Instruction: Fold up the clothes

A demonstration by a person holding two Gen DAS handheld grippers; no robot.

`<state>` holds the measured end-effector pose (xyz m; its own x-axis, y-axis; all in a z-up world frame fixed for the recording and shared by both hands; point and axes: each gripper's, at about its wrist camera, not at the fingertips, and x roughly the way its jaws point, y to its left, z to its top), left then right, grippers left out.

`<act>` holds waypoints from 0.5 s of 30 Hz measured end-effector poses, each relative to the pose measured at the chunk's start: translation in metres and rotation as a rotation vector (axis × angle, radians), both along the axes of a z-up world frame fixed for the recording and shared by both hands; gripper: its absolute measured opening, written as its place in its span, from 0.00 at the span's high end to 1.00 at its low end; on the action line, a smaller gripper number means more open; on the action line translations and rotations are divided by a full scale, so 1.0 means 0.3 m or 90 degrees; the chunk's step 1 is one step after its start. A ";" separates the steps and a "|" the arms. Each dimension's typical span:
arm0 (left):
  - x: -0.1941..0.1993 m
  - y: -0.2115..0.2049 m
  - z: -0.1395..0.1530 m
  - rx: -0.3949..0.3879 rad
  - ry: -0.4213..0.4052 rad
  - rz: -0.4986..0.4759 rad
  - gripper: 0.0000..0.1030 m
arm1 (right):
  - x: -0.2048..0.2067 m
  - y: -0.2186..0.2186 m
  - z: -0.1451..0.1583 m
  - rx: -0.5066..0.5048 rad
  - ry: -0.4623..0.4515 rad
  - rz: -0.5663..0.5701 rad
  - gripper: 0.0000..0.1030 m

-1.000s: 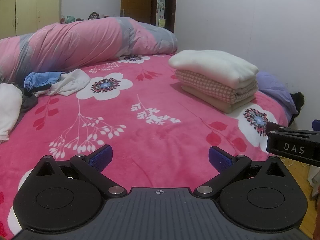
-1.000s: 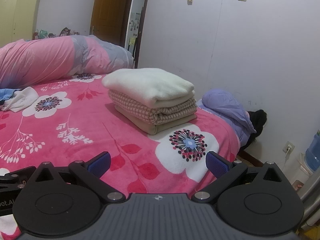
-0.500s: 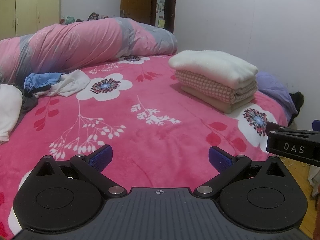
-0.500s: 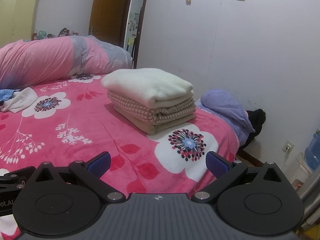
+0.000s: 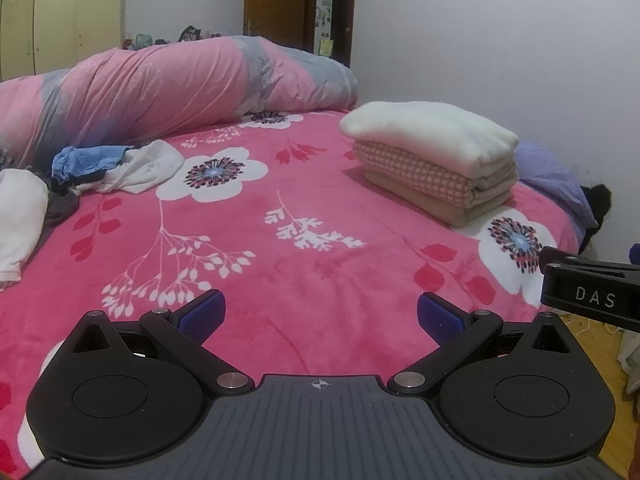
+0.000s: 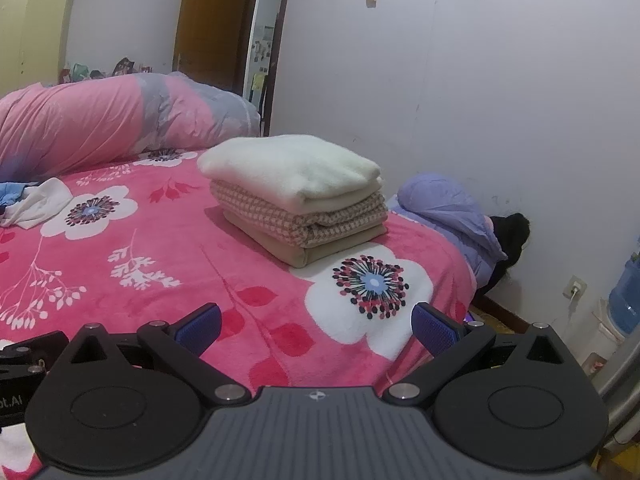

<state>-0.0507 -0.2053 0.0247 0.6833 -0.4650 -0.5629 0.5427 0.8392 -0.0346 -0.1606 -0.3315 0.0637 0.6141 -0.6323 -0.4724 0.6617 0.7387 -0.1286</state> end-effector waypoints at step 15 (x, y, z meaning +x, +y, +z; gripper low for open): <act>-0.046 -0.092 0.023 0.006 -0.019 -0.040 0.00 | -0.079 -0.077 0.005 0.009 -0.016 -0.049 0.00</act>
